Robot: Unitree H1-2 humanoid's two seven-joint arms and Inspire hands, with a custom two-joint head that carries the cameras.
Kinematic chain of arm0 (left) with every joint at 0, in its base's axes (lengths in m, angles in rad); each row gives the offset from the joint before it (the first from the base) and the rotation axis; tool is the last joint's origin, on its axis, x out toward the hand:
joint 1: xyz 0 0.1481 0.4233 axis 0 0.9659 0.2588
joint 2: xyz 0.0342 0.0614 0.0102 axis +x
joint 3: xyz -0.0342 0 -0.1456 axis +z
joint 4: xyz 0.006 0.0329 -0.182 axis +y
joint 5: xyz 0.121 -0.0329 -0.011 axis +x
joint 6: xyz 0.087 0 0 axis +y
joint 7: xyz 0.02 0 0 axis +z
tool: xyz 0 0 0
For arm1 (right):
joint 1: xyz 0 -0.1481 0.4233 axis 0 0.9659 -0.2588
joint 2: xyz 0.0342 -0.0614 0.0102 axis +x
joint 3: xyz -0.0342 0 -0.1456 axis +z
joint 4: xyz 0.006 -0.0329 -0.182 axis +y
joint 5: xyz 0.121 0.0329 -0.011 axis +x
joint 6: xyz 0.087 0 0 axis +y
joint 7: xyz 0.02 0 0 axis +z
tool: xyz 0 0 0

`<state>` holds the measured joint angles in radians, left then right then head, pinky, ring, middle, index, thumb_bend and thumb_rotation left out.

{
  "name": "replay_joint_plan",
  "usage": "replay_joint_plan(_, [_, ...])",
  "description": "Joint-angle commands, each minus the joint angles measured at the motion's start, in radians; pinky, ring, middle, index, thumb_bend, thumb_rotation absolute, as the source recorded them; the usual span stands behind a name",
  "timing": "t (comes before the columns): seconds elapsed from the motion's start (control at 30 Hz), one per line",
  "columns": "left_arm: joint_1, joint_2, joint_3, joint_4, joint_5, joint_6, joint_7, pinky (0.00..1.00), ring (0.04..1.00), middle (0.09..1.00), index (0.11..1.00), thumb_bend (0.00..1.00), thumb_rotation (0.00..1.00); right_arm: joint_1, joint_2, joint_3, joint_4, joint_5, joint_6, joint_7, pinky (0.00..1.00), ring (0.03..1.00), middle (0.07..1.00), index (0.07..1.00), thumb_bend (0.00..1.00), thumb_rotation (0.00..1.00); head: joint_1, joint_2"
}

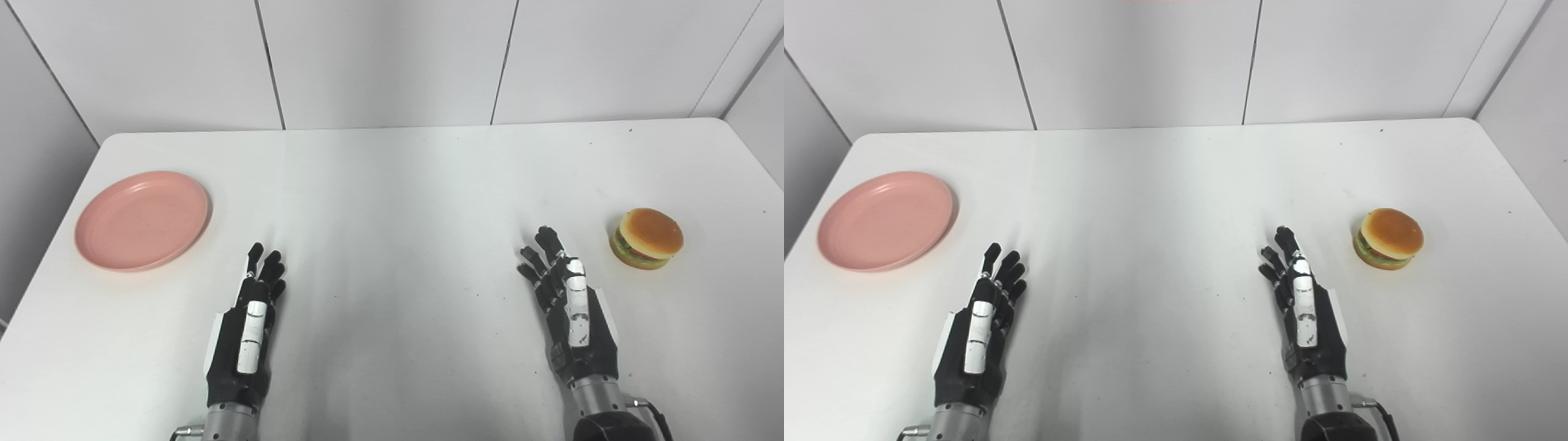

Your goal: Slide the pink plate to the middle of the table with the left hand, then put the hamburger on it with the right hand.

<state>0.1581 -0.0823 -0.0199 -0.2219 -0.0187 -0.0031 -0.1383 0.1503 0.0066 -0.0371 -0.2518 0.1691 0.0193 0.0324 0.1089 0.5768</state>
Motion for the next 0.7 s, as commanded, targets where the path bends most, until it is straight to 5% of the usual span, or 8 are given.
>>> replay_joint_plan(0.0, [0.013, 0.025, 0.003, 0.007, -0.016, -0.042, 0.006, 0.98, 0.976, 0.968, 0.974, 0.81, 0.89, 0.038, 0.001, 0.004, 0.0, -0.006, -0.024, 0.005, 0.91, 0.912, 0.963, 0.924, 0.76, 1.0, 0.006, -0.008])
replay_joint_plan(0.67, [0.03, 0.021, -0.03, 0.017, 0.012, -0.081, 0.031, 0.98, 0.972, 0.97, 0.992, 0.72, 0.88, 0.044, -0.005, -0.015, -0.004, 0.021, 0.036, -0.003, 0.92, 0.92, 0.969, 0.934, 0.76, 1.0, 0.032, -0.039])
